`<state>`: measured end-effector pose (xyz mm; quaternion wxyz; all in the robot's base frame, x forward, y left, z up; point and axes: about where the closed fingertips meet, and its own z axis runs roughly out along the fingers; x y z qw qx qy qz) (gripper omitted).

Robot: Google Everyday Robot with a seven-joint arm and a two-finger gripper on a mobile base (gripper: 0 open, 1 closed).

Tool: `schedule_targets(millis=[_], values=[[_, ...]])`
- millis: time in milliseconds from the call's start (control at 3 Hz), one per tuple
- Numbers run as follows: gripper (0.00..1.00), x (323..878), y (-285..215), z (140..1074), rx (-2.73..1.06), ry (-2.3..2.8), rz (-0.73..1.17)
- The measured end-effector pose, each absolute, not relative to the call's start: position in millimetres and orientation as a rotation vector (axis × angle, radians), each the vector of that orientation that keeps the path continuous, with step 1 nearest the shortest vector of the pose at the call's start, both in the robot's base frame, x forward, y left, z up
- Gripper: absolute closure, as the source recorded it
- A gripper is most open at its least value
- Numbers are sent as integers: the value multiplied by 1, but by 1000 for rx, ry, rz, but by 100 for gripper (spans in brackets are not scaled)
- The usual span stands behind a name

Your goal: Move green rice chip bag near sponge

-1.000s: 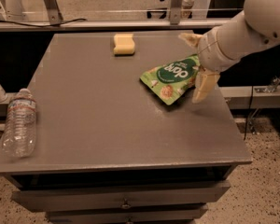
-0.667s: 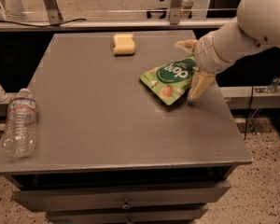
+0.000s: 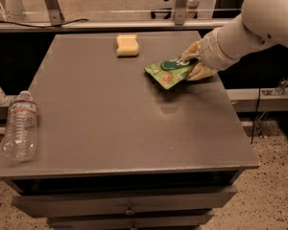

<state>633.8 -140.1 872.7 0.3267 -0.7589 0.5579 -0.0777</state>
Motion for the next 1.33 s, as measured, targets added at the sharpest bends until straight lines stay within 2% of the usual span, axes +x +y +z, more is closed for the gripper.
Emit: schedule_targets(millis=[333,667,1333], values=[[83,640,-137,884,-1988,1445,-232],[100,650,-132,898,-2017,1399,-273],[100,663,-122,911,-2081,1298,-319]])
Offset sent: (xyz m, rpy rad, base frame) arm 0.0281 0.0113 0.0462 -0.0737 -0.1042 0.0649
